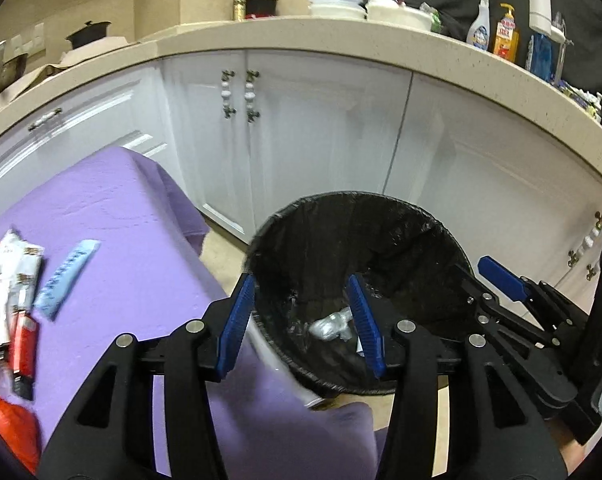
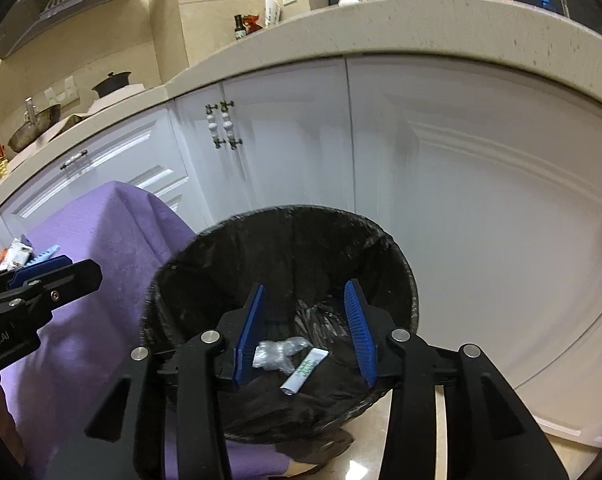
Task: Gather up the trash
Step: 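Move both open tools back over the table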
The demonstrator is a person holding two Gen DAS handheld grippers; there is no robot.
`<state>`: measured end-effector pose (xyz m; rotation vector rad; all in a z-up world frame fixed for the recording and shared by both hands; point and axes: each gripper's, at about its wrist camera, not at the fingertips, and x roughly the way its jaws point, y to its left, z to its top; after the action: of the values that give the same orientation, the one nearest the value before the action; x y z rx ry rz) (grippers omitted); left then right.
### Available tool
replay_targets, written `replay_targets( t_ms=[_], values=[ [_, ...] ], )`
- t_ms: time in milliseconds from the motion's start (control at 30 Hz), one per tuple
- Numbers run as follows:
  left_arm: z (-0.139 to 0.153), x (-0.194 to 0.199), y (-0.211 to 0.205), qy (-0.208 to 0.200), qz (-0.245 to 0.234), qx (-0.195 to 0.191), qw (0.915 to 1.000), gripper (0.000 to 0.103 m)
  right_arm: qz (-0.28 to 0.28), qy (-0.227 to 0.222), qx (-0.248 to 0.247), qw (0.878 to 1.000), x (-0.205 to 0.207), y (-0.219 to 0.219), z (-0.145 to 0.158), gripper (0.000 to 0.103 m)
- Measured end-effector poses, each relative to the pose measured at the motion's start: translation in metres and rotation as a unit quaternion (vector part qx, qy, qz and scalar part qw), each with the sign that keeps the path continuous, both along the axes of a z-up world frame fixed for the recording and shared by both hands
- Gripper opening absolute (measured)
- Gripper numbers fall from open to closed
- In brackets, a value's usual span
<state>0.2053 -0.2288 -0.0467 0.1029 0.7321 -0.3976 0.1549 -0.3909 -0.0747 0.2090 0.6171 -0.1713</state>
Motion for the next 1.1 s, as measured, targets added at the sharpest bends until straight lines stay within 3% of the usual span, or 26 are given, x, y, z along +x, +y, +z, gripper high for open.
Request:
replay_targets(
  t_ms=[267,500,833,1100],
  values=[
    [0.026,-0.032,0.07,-0.022,0.049,-0.01,0.9985,0.051,0.052,-0.025,0.001,0.998,-0.01,0.054,0.029,0.046],
    [0.045,-0.068,0.154,-0.046,0.121,-0.007,0.9916,0.052,0.123,-0.038,0.009,0.992,-0.018,0.126,0.045,0.051],
    [0.045,-0.117,0.279,-0.053,0.248,0.007,0.9673,0.052,0.222,-0.046,-0.003,0.974,-0.033,0.234,0.056,0.054],
    [0.035,-0.141,0.346,-0.048,0.313,0.007,0.9484,0.052,0.265,-0.04,-0.013,0.963,-0.044,0.293,0.054,0.06]
  ],
)
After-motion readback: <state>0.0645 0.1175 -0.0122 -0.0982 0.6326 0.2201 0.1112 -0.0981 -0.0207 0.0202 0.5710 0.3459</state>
